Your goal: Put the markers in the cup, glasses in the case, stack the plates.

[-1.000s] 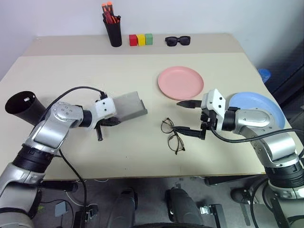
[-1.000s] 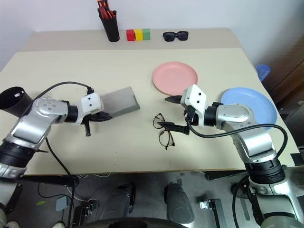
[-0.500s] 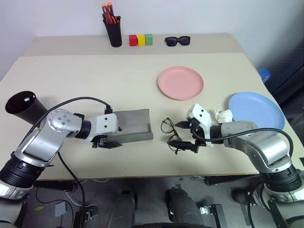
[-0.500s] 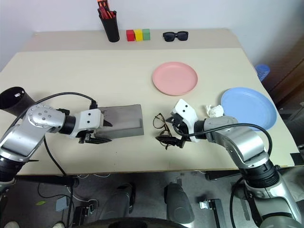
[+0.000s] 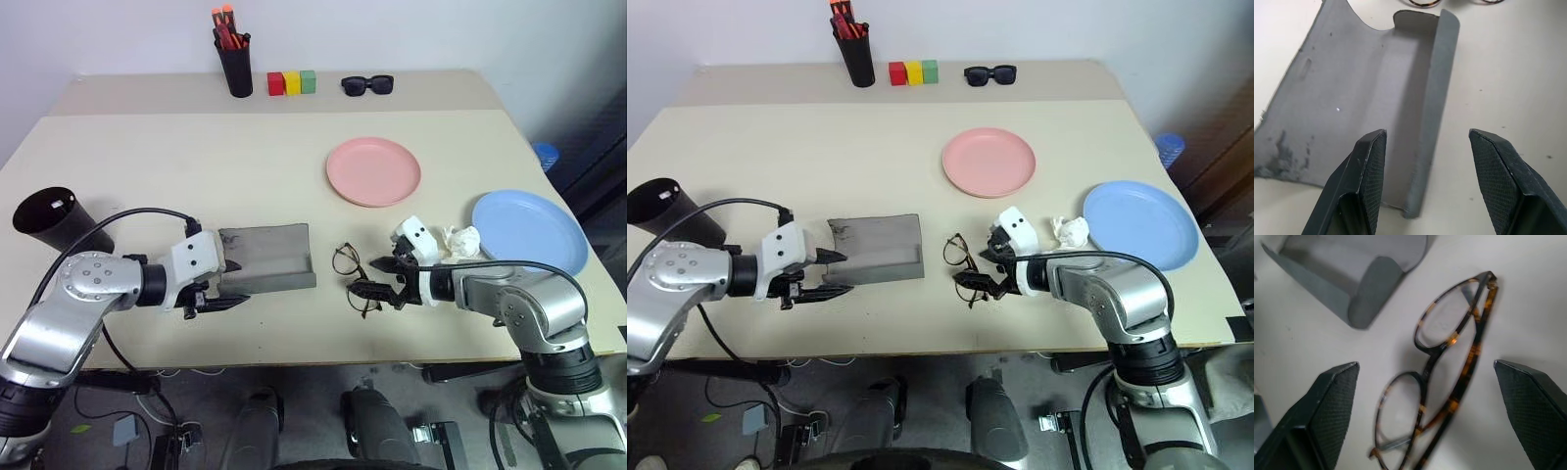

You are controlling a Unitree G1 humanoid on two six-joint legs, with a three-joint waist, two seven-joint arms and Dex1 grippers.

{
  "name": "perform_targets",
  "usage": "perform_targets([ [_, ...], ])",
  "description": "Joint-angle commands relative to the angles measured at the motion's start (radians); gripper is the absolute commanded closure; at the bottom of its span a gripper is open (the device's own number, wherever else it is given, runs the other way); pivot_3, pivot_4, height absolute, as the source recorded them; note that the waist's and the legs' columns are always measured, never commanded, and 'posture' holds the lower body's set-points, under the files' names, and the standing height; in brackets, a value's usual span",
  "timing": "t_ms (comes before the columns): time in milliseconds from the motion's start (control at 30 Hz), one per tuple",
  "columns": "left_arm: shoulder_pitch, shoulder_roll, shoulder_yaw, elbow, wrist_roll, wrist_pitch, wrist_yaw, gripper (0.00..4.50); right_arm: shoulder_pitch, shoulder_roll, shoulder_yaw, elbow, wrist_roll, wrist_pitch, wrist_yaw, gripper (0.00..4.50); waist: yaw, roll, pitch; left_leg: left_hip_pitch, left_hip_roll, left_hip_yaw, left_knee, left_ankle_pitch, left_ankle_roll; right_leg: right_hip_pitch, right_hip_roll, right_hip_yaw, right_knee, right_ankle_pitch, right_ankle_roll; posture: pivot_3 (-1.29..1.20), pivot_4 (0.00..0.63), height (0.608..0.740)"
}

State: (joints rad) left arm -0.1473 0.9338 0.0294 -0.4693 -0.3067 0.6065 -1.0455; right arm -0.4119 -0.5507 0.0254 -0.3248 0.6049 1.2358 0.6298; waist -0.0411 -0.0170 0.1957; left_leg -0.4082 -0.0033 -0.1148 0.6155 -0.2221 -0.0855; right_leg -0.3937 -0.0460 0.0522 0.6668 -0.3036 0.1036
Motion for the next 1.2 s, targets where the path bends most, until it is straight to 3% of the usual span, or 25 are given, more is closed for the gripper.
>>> perform_targets([
  [33,0.057,0.012,0.053,-0.063,-0.016,0.020,0.033,1.78,-0.029,0.029,-0.046,0.003,0.039,0.047,-0.026,0.00,-0.001,0.000,0.000,0.000,0.000,0.000,0.000,0.000,0.000,0.000,0.000,0.000,0.000,0.000,0.000,0.00,0.150,0.740],
  [67,0.077,0.015,0.059,-0.072,-0.016,0.021,0.038,1.78,-0.035,0.040,-0.056,0.013,0.043,0.063,-0.038,0.00,-0.003,0.000,0.000,0.000,0.000,0.000,0.000,0.000,0.000,0.000,0.000,0.000,0.000,0.000,0.000,0.00,0.150,0.740],
  [167,0.125,0.019,0.082,-0.101,-0.024,0.028,0.052,1.70,-0.046,0.055,-0.067,0.036,0.037,0.085,-0.066,0.97,-0.003,0.000,0.000,0.000,0.000,0.000,0.000,0.000,0.000,0.000,0.000,0.000,0.000,0.000,0.000,0.00,0.150,0.740],
  [233,0.145,0.017,0.099,-0.119,-0.038,0.038,0.060,1.70,-0.057,0.071,-0.086,0.059,0.039,0.101,-0.086,1.81,-0.002,0.000,0.000,0.000,0.000,0.000,0.000,0.000,0.000,0.000,0.000,0.000,0.000,0.000,0.000,0.00,0.150,0.740],
  [400,0.173,0.017,0.116,-0.143,-0.061,0.055,0.075,1.70,-0.082,0.101,-0.121,0.090,0.057,0.135,-0.110,4.46,-0.003,0.000,0.000,0.000,0.000,0.000,0.000,0.000,0.000,0.000,0.000,0.000,0.000,0.000,0.000,0.00,0.150,0.740],
  [633,0.175,0.021,0.117,-0.147,-0.065,0.043,0.096,1.70,-0.091,0.108,-0.127,0.081,0.070,0.146,-0.127,4.46,-0.002,0.000,0.000,0.001,0.000,0.000,0.000,0.000,0.000,0.000,0.000,0.000,0.000,0.000,0.000,0.00,0.150,0.740],
  [767,0.104,-0.030,0.145,-0.087,-0.047,-0.014,0.171,1.70,-0.143,0.097,-0.104,0.025,0.084,0.119,-0.114,4.46,-0.002,0.001,0.000,0.001,0.000,0.000,0.000,0.000,0.000,0.000,0.000,0.000,0.000,0.000,0.000,0.00,0.150,0.740],
  [900,0.103,-0.076,0.266,0.001,-0.036,-0.125,0.225,1.70,-0.251,0.020,0.062,-0.059,0.026,-0.007,-0.027,4.46,-0.010,0.002,0.000,0.001,0.000,0.001,-0.001,0.000,0.001,-0.002,0.000,0.001,0.000,0.000,0.000,0.00,0.150,0.740],
  [1000,0.108,-0.096,0.295,0.022,-0.048,-0.157,0.227,1.70,-0.276,0.006,0.097,-0.051,0.017,-0.044,-0.003,4.46,-0.008,0.001,0.000,0.000,0.001,0.001,-0.002,0.000,0.001,-0.002,0.001,0.001,0.000,0.000,0.000,0.00,0.150,0.740],
  [1200,0.322,-0.143,0.454,0.016,-0.096,-0.212,0.176,1.70,-0.474,0.143,0.291,0.094,-0.061,-0.212,0.108,4.46,-0.027,0.001,0.000,0.000,0.001,0.005,-0.002,0.000,0.002,-0.004,-0.001,0.003,0.000,0.000,-0.001,0.00,0.150,0.740],
])
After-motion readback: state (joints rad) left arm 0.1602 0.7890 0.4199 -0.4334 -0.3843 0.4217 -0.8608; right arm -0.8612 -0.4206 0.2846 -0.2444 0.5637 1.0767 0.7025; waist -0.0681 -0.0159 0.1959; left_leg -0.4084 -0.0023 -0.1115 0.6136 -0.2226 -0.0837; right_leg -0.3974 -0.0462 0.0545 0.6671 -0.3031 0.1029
